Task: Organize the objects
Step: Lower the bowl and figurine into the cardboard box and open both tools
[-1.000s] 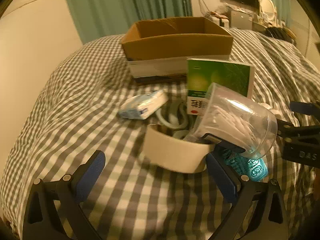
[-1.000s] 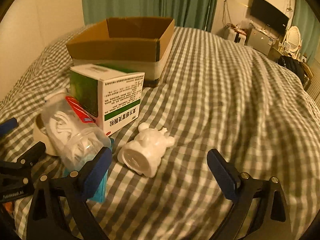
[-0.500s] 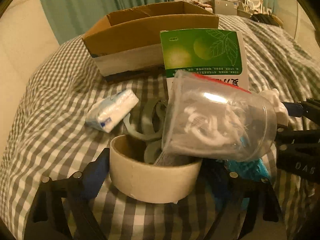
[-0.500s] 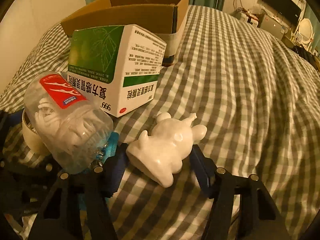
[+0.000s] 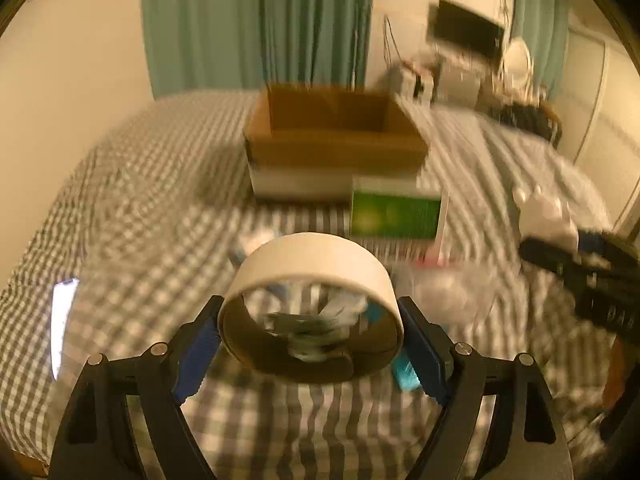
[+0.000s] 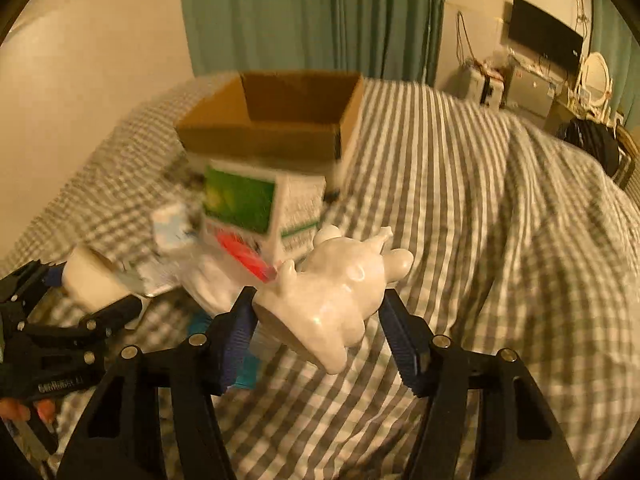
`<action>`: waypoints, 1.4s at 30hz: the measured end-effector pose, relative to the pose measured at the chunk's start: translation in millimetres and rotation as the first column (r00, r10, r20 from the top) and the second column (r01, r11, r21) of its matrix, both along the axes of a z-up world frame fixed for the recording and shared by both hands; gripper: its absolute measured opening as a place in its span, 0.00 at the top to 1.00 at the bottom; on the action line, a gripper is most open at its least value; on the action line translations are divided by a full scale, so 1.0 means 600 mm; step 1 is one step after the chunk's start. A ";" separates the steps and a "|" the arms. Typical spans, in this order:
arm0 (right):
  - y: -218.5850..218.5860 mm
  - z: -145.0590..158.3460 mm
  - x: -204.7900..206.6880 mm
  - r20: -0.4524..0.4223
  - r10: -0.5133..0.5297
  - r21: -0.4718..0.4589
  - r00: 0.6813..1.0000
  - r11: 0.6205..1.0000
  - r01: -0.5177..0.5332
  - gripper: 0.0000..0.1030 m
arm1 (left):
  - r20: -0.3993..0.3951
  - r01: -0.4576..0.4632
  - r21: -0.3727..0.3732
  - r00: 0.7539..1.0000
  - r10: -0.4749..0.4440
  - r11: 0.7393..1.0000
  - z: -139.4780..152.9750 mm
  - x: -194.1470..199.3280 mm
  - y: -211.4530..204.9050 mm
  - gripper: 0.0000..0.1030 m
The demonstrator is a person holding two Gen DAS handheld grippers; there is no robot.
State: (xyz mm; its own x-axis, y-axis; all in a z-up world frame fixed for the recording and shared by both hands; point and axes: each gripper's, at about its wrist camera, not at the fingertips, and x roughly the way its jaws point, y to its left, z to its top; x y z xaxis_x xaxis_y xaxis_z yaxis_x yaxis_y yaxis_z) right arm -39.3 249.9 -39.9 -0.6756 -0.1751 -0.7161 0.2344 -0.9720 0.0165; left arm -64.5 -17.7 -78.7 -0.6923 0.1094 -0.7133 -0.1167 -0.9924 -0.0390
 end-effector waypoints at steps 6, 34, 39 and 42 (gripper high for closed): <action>-0.022 0.095 -0.005 -0.124 0.055 -0.014 0.991 0.998 -0.057 0.40 | -0.138 -0.004 -0.001 0.990 0.004 1.000 0.105 -0.044 -0.008 0.17; -0.083 0.067 -0.426 -0.080 0.111 -0.133 0.991 0.984 -0.121 0.21 | -0.064 0.076 -0.120 0.994 -0.084 0.990 -0.009 -0.427 0.066 0.10; -0.058 0.142 -0.374 -0.165 0.071 -0.172 0.984 0.980 -0.100 0.06 | -0.115 0.052 -0.135 0.991 -0.068 0.989 0.052 -0.367 0.059 0.02; -0.030 0.206 -0.334 -0.216 0.056 -0.178 0.975 0.979 -0.096 0.03 | -0.157 0.037 -0.130 0.986 -0.057 0.991 0.100 -0.318 0.055 0.01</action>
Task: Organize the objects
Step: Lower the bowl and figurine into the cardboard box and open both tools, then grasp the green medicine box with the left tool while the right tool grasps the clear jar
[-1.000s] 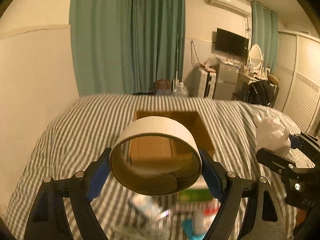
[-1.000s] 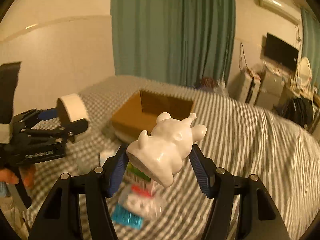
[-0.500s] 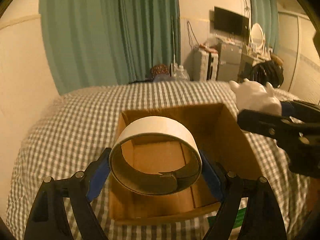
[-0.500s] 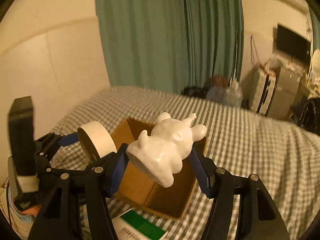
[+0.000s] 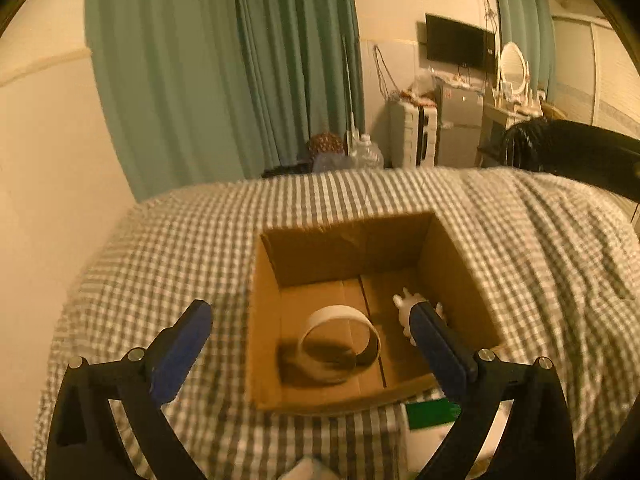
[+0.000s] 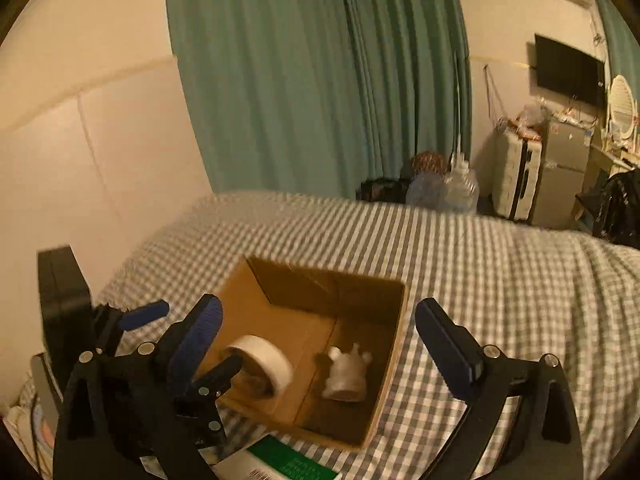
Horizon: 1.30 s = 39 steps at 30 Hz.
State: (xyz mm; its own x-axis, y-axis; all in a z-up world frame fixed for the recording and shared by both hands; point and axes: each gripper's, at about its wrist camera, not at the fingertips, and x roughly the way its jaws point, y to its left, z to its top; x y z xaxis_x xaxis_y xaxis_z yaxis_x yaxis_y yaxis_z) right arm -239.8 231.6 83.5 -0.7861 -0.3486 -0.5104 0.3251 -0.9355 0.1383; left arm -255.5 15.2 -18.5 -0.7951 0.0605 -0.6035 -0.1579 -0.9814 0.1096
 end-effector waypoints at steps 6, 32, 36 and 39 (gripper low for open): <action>0.020 0.099 0.124 -0.078 -0.026 0.048 0.997 0.998 0.029 0.00 | -0.059 -0.031 0.039 0.998 0.033 0.999 0.078 0.116 -0.028 0.00; -0.044 -0.267 0.247 0.343 -0.118 0.268 0.932 0.963 0.023 0.00 | 0.144 -0.212 0.037 0.968 0.205 0.977 -0.167 0.256 -0.108 0.00; -0.047 -0.286 0.234 0.381 -0.129 0.248 0.916 0.968 0.033 0.00 | 0.173 -0.206 0.030 0.965 0.198 0.978 -0.182 0.245 -0.101 0.00; -0.051 -0.307 0.225 0.409 -0.134 0.270 0.902 0.963 0.020 0.01 | 0.185 -0.206 0.021 0.962 0.199 0.978 -0.188 0.237 -0.099 0.00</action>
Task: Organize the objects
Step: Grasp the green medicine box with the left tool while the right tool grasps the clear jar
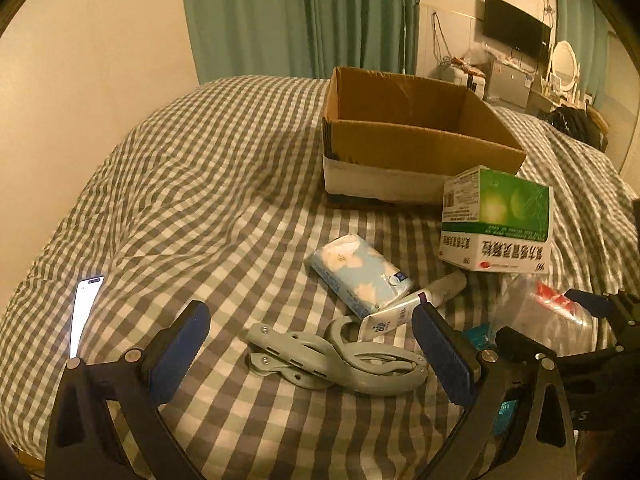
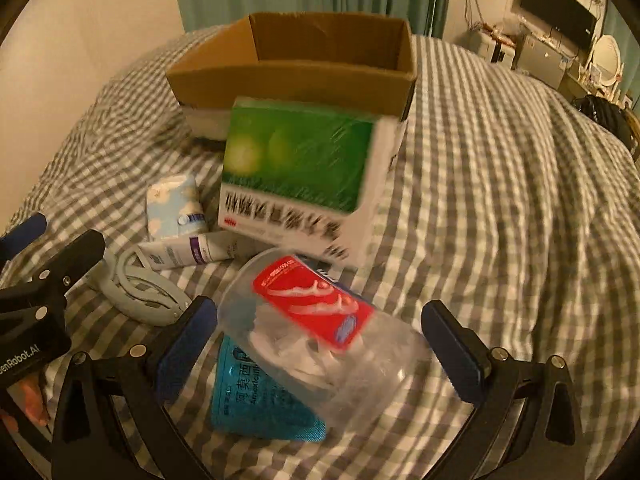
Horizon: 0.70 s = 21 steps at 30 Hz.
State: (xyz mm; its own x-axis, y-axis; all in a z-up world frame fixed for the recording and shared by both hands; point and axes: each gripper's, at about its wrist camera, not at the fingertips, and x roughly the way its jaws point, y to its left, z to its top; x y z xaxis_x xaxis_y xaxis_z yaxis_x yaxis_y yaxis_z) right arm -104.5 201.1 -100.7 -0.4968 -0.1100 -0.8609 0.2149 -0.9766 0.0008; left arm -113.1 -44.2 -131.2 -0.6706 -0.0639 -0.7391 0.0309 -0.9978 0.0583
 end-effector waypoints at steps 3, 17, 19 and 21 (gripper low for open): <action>0.018 -0.005 0.000 0.003 -0.004 -0.030 1.000 1.000 0.004 0.02 | 0.005 0.005 -0.014 1.000 -0.005 1.000 0.001 -0.002 0.006 0.00; 0.158 0.104 0.018 -0.201 -0.089 -0.047 0.976 0.996 0.081 0.02 | -0.010 0.199 0.103 0.980 -0.199 0.975 0.018 -0.036 0.157 0.00; 0.176 0.108 0.018 -0.208 -0.103 -0.049 0.973 0.994 0.095 0.02 | -0.011 0.220 0.113 0.975 -0.221 0.969 0.019 -0.047 0.184 0.00; 0.190 0.108 0.017 -0.209 -0.116 -0.058 0.971 0.993 0.106 0.02 | -0.013 0.239 0.125 0.971 -0.239 0.963 0.016 -0.056 0.205 0.00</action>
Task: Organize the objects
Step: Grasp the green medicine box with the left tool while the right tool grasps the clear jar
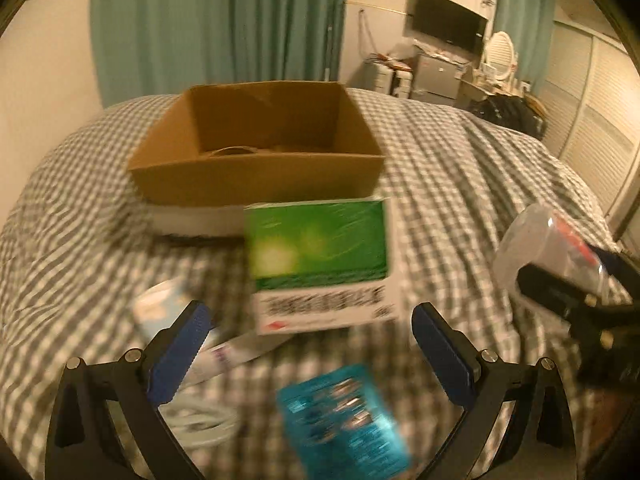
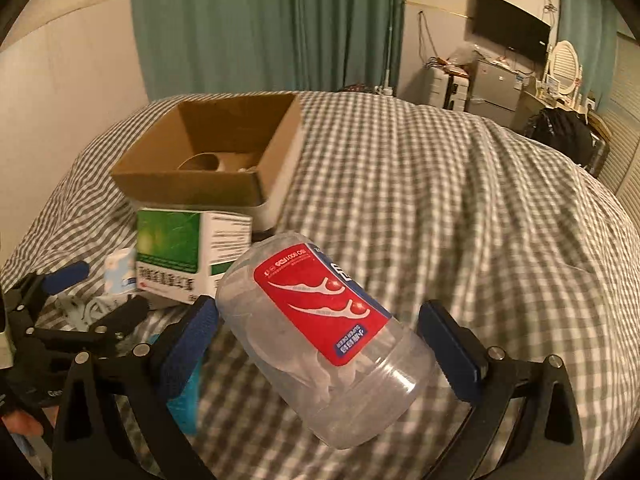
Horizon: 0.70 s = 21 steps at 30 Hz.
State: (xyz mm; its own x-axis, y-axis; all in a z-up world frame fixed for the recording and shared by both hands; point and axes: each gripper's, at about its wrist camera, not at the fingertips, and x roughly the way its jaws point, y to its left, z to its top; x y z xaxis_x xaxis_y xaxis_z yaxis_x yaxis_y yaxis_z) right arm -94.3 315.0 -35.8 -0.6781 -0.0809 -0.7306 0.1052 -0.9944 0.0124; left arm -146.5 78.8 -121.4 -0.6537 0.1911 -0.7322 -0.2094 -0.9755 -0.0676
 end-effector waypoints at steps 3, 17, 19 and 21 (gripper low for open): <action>0.013 -0.006 -0.006 0.011 -0.004 -0.031 1.000 1.000 0.005 0.02 | 0.003 0.021 0.007 1.000 -0.021 1.000 -0.009 -0.022 0.029 0.00; 0.049 -0.033 -0.016 0.048 0.006 -0.097 0.999 0.995 -0.001 0.02 | -0.053 -0.092 -0.082 0.995 0.088 0.992 -0.027 -0.054 0.026 0.00; 0.048 -0.034 -0.015 0.052 0.010 -0.095 0.999 0.995 -0.005 0.02 | -0.023 -0.078 -0.062 0.997 0.077 0.995 -0.036 -0.063 0.026 0.00; 0.045 -0.035 -0.013 0.053 0.014 -0.089 0.998 0.996 -0.009 0.02 | 0.005 -0.075 -0.036 0.997 0.075 0.997 -0.051 -0.071 0.023 0.00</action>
State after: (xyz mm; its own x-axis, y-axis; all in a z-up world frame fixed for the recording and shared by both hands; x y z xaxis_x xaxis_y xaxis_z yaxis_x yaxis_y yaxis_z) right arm -102.1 342.2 -56.8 -0.6365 -0.1545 -0.7556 0.1136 -0.9878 0.1063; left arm -189.1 92.4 -152.3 -0.6608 0.1153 -0.7417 -0.1349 -0.9903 -0.0338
